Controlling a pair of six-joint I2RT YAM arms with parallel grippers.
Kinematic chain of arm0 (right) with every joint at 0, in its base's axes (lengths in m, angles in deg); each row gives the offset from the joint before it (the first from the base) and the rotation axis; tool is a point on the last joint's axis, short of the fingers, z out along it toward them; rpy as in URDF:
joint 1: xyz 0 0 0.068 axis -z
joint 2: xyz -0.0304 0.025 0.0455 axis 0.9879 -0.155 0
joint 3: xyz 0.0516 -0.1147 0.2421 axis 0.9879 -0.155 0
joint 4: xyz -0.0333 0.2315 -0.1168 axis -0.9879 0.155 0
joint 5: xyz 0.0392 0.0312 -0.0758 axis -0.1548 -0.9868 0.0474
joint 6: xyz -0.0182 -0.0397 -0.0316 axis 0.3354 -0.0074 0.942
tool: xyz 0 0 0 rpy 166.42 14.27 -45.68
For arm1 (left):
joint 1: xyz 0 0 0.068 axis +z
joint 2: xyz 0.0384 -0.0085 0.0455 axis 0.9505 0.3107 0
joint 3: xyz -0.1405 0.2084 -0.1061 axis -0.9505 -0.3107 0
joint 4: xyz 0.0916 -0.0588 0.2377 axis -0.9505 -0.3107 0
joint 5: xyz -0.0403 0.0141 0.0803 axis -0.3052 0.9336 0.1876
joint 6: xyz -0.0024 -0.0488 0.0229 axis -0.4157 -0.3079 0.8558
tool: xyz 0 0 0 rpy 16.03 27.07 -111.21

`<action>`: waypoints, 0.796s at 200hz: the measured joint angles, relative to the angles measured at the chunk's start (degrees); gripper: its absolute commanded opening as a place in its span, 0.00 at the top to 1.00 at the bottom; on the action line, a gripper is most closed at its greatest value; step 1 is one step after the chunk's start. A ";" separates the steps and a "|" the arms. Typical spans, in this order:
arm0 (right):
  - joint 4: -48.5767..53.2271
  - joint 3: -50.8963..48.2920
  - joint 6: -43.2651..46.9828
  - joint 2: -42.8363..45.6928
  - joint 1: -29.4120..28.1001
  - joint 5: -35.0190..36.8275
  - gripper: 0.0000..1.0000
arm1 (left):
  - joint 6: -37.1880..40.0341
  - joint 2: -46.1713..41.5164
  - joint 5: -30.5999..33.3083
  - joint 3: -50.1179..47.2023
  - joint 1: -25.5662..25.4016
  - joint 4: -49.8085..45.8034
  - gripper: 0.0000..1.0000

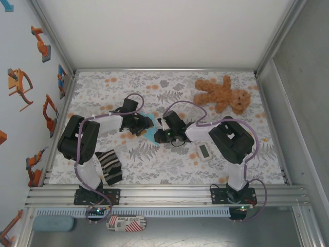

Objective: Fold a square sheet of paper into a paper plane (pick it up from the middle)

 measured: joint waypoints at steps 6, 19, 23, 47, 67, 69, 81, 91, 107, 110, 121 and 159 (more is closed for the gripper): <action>0.00 0.00 -0.07 0.00 0.00 0.00 0.92 | 0.00 0.00 -0.02 0.04 0.00 -0.02 0.48; -0.02 -0.02 -0.28 0.00 0.00 -0.07 0.93 | 0.00 0.04 0.00 0.26 -0.07 -0.24 0.48; -0.13 -0.07 -0.37 0.00 0.00 -0.22 0.93 | 0.02 0.04 0.02 0.31 -0.07 -0.31 0.48; -1.07 -0.59 -0.94 0.00 0.24 -0.92 0.95 | 0.04 0.02 0.07 0.68 -0.13 -0.79 0.46; -1.49 -0.76 -1.18 -0.02 0.55 -1.92 0.95 | 0.28 -0.17 0.11 1.22 -0.17 -1.25 0.45; -1.51 -0.79 -1.18 -0.02 0.59 -2.01 0.95 | 0.28 -0.17 0.11 1.25 -0.17 -1.27 0.45; -1.84 -0.94 -1.22 -0.02 0.79 -2.60 0.95 | 0.74 -0.22 0.07 1.64 -0.22 -1.68 0.43; -2.36 -1.18 -1.38 -0.02 0.98 -3.37 0.96 | 1.20 -0.22 0.09 2.12 -0.28 -2.36 0.41; -2.95 -1.40 -1.64 -0.04 1.33 -4.68 0.96 | 2.38 -0.46 0.04 3.06 -0.26 -4.20 0.38; -3.02 -1.40 -1.66 -0.09 1.40 -4.96 0.96 | 2.54 -0.52 0.07 3.21 -0.26 -4.72 0.37; -3.15 -1.40 -1.86 -0.22 1.64 -5.99 0.96 | 3.41 -1.07 0.22 3.52 -0.24 -6.05 0.34; -2.73 -1.40 -2.05 -0.87 1.99 -8.07 0.96 | 4.85 -7.28 0.13 3.37 0.70 -6.64 0.38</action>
